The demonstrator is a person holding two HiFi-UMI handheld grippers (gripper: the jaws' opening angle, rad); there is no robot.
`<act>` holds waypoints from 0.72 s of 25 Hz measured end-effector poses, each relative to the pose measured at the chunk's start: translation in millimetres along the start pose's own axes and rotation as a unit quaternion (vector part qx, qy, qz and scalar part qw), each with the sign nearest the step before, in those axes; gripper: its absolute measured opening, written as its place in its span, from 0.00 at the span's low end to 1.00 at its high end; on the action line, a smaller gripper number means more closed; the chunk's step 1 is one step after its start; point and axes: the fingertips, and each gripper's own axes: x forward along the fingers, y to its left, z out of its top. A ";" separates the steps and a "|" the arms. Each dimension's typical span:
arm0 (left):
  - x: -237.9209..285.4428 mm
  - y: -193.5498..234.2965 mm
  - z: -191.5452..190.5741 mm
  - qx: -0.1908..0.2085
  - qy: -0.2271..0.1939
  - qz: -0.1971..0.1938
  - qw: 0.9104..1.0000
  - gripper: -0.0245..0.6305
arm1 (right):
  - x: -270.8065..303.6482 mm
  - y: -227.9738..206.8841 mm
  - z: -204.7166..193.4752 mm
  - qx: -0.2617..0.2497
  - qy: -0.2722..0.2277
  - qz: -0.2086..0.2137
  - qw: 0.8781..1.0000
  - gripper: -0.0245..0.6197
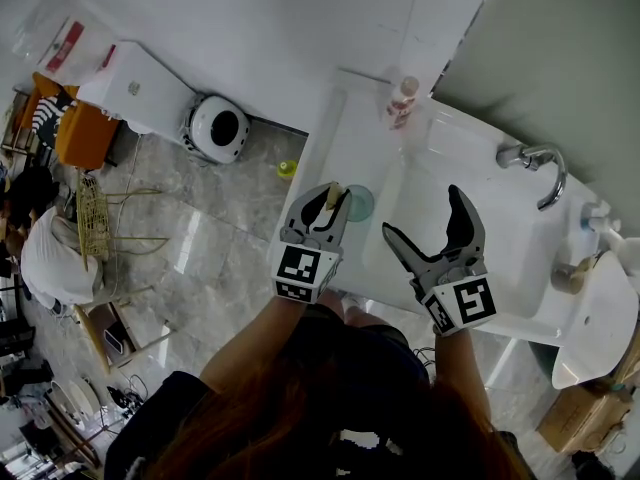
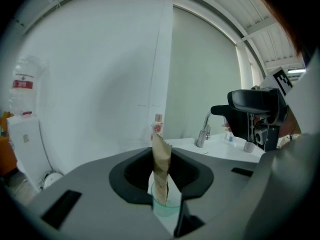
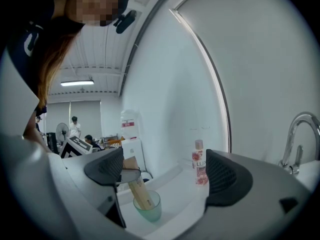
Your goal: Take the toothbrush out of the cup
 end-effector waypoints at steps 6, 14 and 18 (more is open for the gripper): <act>-8.5 -6.1 19.6 0.002 -0.021 -0.017 1.000 0.17 | -0.9 5.1 1.2 -0.005 0.002 -0.001 1.000 0.81; -27.6 -14.1 54.1 0.011 -0.053 -0.043 0.998 0.17 | -1.3 11.3 7.6 -0.012 -0.007 -0.002 1.000 0.79; -40.9 -15.4 79.5 0.032 -0.068 -0.042 0.996 0.17 | -4.4 12.6 13.8 -0.016 -0.013 -0.008 1.000 0.77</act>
